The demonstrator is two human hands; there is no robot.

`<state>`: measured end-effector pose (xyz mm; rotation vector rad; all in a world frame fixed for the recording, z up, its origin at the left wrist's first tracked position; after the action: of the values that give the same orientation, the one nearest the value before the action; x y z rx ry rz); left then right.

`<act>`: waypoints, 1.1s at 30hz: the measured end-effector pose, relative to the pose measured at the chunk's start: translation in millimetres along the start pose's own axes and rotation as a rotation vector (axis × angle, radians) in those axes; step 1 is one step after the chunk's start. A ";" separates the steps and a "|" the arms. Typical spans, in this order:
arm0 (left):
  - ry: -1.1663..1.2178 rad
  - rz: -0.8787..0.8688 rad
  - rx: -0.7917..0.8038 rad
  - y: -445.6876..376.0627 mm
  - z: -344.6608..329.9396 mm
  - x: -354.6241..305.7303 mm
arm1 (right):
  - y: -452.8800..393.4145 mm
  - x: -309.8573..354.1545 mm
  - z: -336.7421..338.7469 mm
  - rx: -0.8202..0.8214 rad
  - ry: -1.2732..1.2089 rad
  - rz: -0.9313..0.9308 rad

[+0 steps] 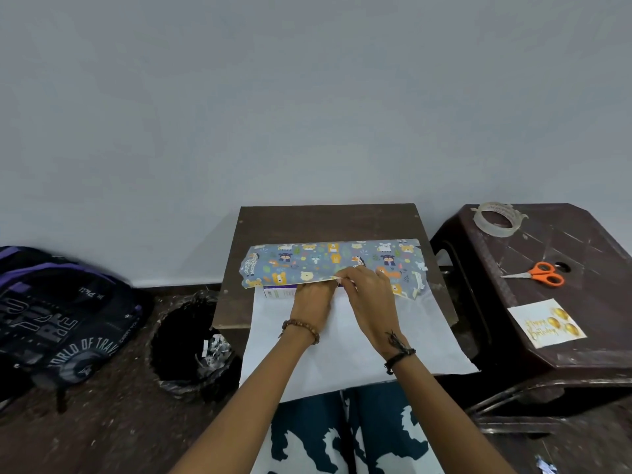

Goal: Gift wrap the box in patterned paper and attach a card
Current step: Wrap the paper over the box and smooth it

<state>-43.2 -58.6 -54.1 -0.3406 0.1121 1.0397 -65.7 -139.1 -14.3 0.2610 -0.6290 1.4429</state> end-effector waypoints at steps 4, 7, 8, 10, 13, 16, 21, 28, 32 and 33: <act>-0.109 0.004 0.040 -1.1 -10.3 1.6 | -3.1 4.4 7.3 -0.014 -0.020 0.006; -0.142 0.025 0.088 -2.5 -16.3 -0.5 | -11.5 12.7 15.4 -0.032 0.029 0.042; -0.156 0.033 0.077 -2.2 -16.1 -1.7 | -16.9 14.6 16.9 -0.018 0.059 0.041; -0.163 0.044 0.045 1.2 -12.8 -5.5 | -29.2 17.1 21.3 0.015 0.073 0.023; -0.145 0.066 0.029 12.7 -17.5 -6.2 | -45.6 20.4 19.6 0.113 0.087 0.010; -0.075 0.181 0.029 25.8 -28.2 0.1 | -55.7 18.4 14.2 0.174 0.145 -0.009; -0.079 0.273 0.012 30.8 -36.4 12.2 | -61.0 19.0 16.7 0.176 0.103 -0.028; -0.022 0.288 0.020 33.7 -39.3 31.2 | -55.7 23.4 13.0 0.189 0.106 -0.031; -0.041 0.276 0.018 34.4 -40.3 28.5 | -54.4 20.2 9.3 0.202 0.109 -0.048; -0.059 0.275 0.016 34.5 -40.3 28.9 | -54.0 20.0 8.3 0.211 0.117 -0.047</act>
<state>-55.5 -32.2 -107.0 -0.2841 0.1160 1.3189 -15.3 -134.0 14.2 0.3513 -0.3735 1.4685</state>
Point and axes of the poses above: each hand's wrist, its own y-axis away from the middle knuckle, its own z-axis out of the back of the hand, x = y × z, the point moved 10 cm from there along -y, towards the middle knuckle, and after that the axes turned 13 degrees about -z, right-handed, at the moved point
